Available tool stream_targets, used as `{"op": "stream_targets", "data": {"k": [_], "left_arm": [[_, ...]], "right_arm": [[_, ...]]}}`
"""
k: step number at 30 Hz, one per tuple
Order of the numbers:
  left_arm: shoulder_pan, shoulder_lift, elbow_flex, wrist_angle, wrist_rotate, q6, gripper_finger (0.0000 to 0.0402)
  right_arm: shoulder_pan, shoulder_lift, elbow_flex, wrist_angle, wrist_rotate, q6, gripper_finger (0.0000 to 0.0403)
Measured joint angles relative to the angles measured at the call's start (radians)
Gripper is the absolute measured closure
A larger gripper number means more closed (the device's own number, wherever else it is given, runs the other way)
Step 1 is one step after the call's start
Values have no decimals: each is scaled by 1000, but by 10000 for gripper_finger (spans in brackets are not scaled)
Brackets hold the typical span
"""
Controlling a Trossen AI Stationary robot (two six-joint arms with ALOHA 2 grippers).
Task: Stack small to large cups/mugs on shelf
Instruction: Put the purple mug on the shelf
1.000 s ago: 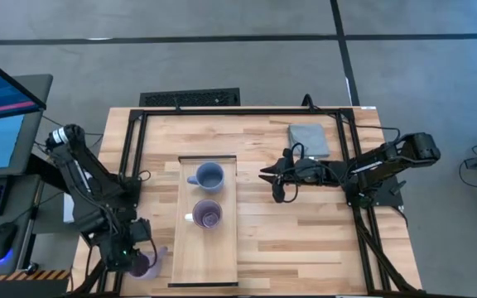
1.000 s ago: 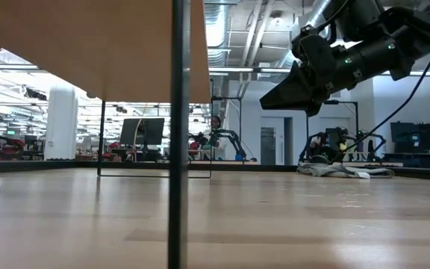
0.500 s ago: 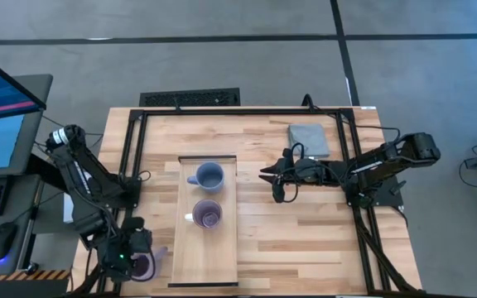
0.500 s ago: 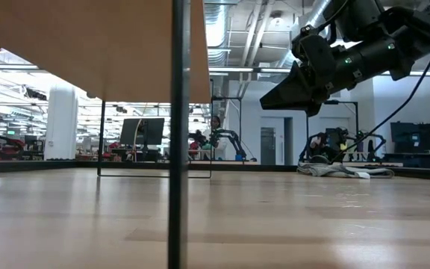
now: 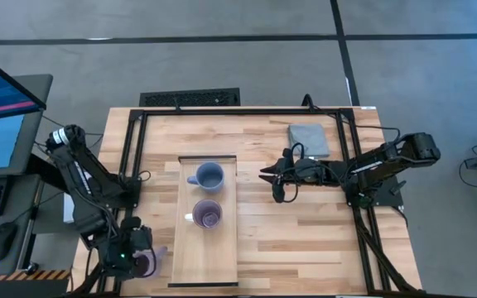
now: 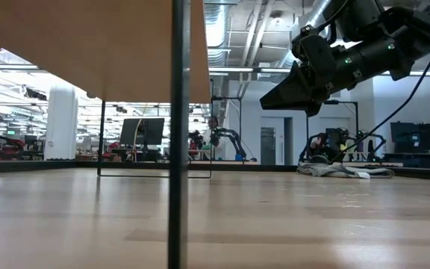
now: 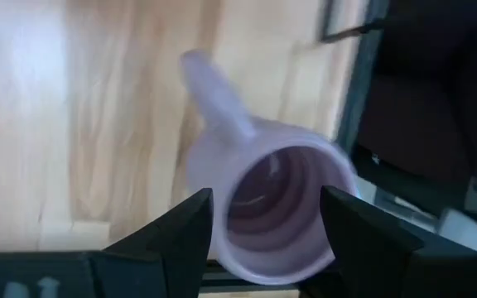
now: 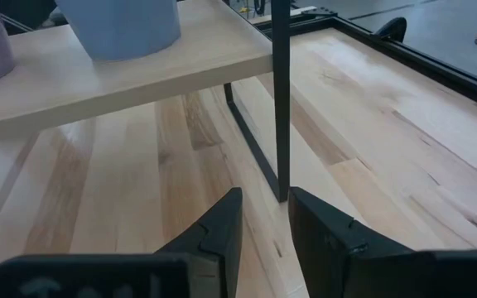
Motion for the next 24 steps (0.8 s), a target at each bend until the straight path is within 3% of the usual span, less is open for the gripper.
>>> {"op": "stream_targets", "data": {"k": [10, 18, 24], "left_arm": [[0, 0, -57, 4, 3, -140, 187], [0, 1, -66, 10, 21, -129, 187], [0, 1, -66, 10, 9, -25, 187]], "right_arm": [[0, 0, 0, 2, 0, 0, 280], [0, 0, 0, 2, 0, 0, 280], [0, 0, 0, 2, 0, 0, 280]]}}
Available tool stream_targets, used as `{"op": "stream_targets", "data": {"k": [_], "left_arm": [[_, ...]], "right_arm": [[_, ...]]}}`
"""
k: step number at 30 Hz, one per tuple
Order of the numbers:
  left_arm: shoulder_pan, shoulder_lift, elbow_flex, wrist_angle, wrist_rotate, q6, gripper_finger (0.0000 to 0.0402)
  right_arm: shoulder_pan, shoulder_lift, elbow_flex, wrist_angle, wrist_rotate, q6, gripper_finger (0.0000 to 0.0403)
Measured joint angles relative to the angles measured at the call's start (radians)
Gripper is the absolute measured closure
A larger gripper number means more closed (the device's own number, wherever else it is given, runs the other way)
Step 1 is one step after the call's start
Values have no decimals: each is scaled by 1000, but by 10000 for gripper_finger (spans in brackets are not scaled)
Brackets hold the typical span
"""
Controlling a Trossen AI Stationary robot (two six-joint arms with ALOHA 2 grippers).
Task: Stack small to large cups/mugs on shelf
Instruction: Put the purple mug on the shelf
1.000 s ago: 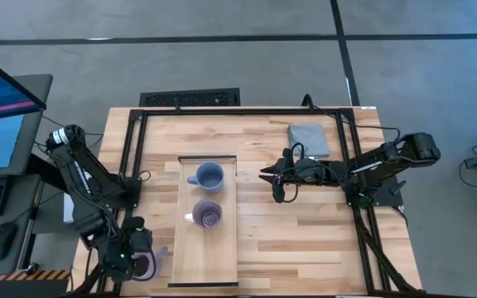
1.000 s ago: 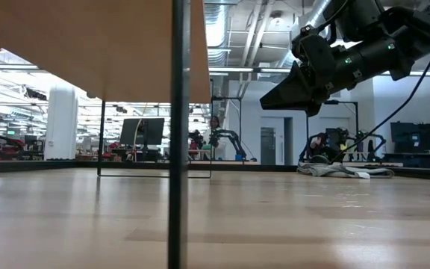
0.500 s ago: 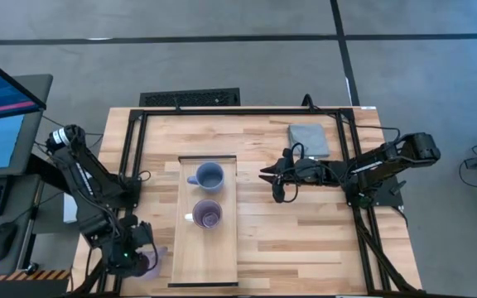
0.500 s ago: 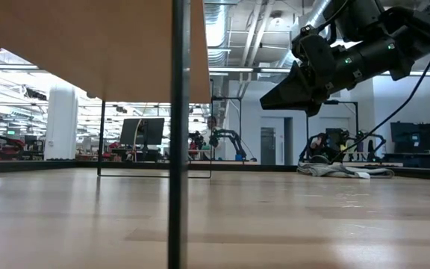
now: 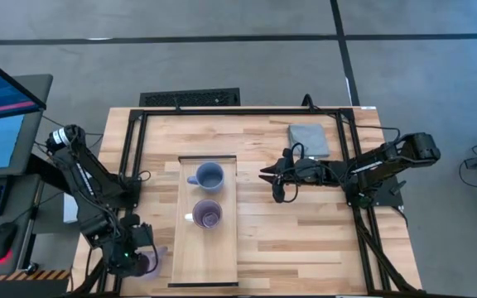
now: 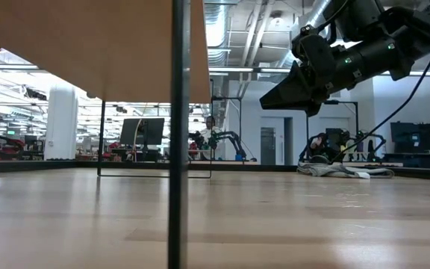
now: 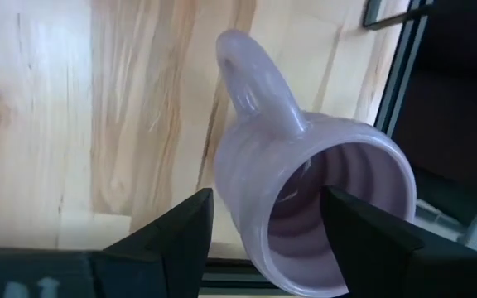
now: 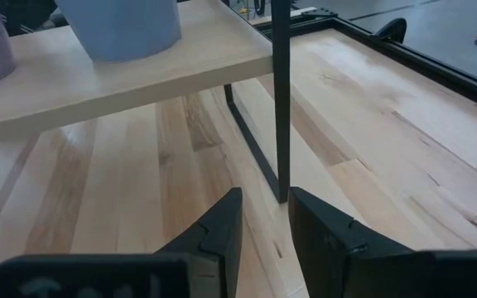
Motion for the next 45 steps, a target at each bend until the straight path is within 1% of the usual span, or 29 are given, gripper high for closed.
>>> {"op": "stream_targets", "data": {"k": [4, 9, 13, 19, 25, 32, 35, 37, 40, 45], "left_arm": [[0, 0, 0, 0, -7, 87, 187], [0, 0, 0, -1, -60, 208, 187], [0, 0, 0, -1, -63, 258, 187], [0, 15, 0, 0, -61, 238, 187], [0, 58, 0, 0, -17, 236, 187], [1, 61, 0, -1, -15, 220, 193], [4, 61, 0, -16, -16, 182, 216], [7, 61, 0, -18, -16, 154, 241], [14, 61, 0, -16, -15, 150, 285], [34, 62, 0, -25, -14, 176, 370]], "right_arm": [[0, 0, 0, 0, 0, 0, 280], [0, 0, 0, 0, 0, 0, 280], [0, 0, 0, 0, 0, 0, 280], [0, 0, 0, 0, 0, 0, 280], [0, 0, 0, 0, 0, 0, 280], [0, 0, 0, 2, 0, 0, 280], [0, 0, 0, 9, 0, 0, 280], [0, 0, 0, 8, 0, 0, 280], [0, 0, 0, 8, 0, 0, 280], [0, 0, 0, 8, 0, 0, 280]]}}
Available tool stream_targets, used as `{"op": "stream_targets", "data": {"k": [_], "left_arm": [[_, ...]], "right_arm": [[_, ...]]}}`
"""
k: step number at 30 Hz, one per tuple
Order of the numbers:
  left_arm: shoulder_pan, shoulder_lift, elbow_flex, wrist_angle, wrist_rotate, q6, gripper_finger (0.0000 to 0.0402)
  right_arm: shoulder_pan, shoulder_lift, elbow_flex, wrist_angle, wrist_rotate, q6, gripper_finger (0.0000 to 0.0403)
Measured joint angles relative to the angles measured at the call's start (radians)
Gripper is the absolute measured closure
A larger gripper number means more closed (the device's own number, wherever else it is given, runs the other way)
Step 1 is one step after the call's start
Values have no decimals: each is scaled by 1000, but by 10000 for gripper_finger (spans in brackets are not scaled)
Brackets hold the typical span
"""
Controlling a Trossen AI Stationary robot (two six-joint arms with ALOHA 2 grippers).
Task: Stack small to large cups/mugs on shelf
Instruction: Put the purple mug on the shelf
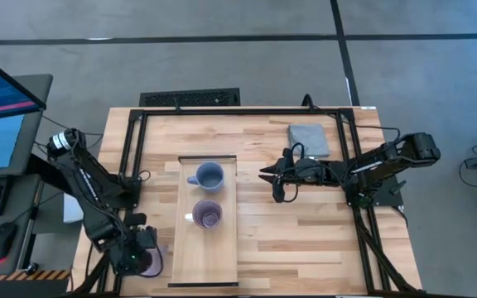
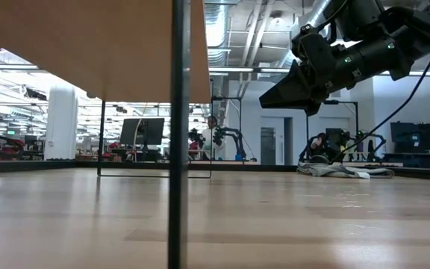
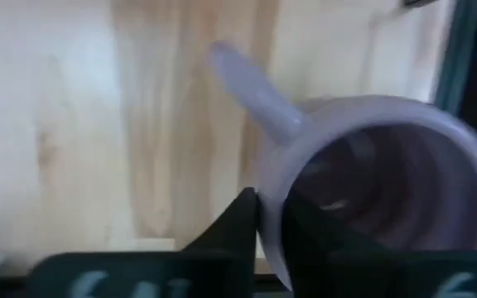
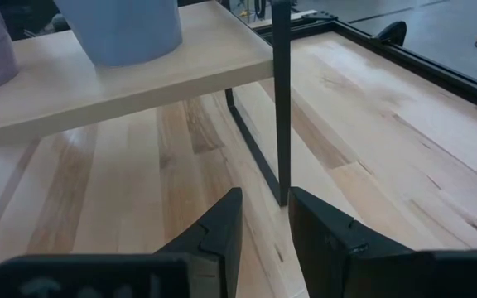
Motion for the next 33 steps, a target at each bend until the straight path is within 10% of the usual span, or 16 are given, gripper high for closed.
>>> {"op": "stream_targets", "data": {"k": [13, 33], "left_arm": [[78, 1, -1, -159, -10, -83, 394], [190, 2, 0, -362, -12, -837, 394]], "right_arm": [[0, 0, 0, 0, 0, -28, 280], [0, 0, 0, -1, 0, -53, 280]]}}
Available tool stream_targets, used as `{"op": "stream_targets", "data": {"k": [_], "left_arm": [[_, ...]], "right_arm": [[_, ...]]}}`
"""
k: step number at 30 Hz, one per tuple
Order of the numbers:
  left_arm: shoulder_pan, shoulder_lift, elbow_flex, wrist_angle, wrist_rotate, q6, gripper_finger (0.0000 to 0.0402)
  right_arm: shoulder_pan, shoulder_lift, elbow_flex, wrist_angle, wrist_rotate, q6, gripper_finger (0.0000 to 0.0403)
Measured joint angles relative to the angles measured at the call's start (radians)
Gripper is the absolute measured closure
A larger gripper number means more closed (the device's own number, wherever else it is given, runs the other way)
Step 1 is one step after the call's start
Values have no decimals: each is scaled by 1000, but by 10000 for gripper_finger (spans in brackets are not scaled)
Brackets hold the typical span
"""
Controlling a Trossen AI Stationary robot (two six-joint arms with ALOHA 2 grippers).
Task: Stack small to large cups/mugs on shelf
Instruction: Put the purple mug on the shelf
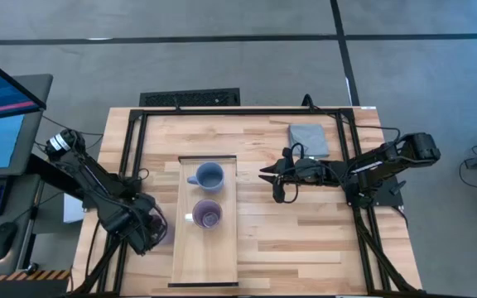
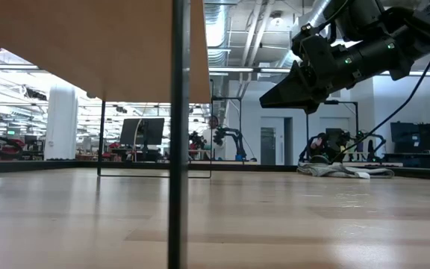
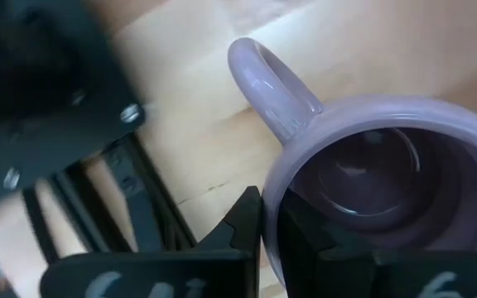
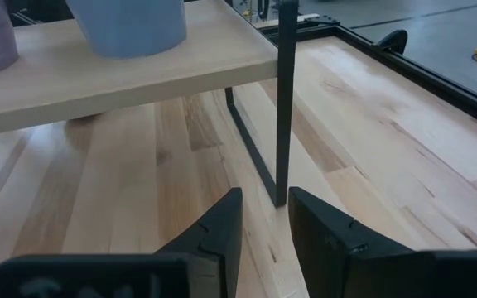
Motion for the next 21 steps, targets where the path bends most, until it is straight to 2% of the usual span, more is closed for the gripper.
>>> {"op": "stream_targets", "data": {"k": [3, 7, 13, 21], "left_arm": [[5, 1, 0, -7, 55, -104, 393], [6, 1, 0, -3, 64, -208, 392], [73, 20, 5, 72, 21, -222, 392], [128, 82, 5, 52, 42, -224, 386]], "right_arm": [[1, 0, 0, -5, 0, 0, 280], [1, 0, 0, -21, 0, 0, 280], [2, 0, 0, -47, -1, 0, 280], [8, 0, 0, -69, -18, 0, 280]]}}
